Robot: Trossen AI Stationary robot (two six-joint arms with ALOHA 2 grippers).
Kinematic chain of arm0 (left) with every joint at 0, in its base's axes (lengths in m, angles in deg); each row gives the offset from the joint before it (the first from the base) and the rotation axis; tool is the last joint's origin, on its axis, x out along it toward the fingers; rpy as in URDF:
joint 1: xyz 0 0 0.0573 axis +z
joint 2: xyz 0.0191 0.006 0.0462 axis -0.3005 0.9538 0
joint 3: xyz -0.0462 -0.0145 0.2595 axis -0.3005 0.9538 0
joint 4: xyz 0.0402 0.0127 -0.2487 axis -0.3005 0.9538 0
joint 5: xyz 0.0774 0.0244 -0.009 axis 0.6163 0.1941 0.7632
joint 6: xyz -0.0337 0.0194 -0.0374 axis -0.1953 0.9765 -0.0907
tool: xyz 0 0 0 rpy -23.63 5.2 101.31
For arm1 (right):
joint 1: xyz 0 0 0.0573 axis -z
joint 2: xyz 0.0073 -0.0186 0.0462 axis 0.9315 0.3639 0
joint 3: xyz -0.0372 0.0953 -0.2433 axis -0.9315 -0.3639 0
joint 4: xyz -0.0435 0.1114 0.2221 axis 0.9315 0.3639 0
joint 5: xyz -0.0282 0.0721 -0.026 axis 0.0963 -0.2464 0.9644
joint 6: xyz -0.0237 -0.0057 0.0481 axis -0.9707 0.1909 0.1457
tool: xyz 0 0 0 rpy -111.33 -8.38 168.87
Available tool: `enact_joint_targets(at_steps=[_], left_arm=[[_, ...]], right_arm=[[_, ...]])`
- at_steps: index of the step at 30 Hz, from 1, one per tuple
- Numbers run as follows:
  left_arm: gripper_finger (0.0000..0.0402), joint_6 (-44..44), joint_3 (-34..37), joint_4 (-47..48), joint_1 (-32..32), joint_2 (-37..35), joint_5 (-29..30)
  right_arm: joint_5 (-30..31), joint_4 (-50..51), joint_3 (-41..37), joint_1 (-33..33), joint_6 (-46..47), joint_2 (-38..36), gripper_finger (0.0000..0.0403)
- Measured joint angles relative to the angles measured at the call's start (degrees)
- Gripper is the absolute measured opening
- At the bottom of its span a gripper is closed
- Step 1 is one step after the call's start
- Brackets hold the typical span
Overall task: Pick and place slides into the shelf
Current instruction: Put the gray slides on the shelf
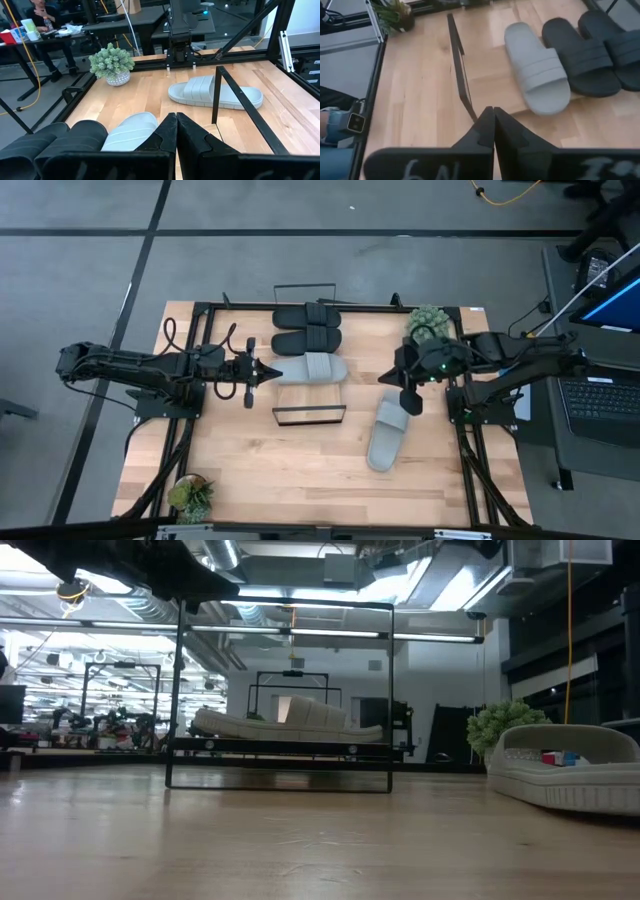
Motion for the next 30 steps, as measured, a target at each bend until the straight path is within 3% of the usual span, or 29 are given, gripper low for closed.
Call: enact_joint_targets(at_steps=[7,19,24,30], left_arm=[[0.0,0.0,0.0,0.0,0.0,0.0,0.0],[0.0,0.0,0.0,0.0,0.0,0.0,0.0],[0.0,0.0,0.0,0.0,0.0,0.0,0.0],[0.0,0.0,0.0,0.0,0.0,0.0,0.0]], right_arm=[[1.3,-1.3,0.0,-1.0,-0.1,0.0,0.0008],[1.4,13.1,-2.3,-0.8,7.3,0.0,0.0005],[-0.1,12.1,-6.9,-0.7,10.5,0.0,0.0005],[-6.6,7.9,-15.9,1.9,12.1,0.0,0.0005]])
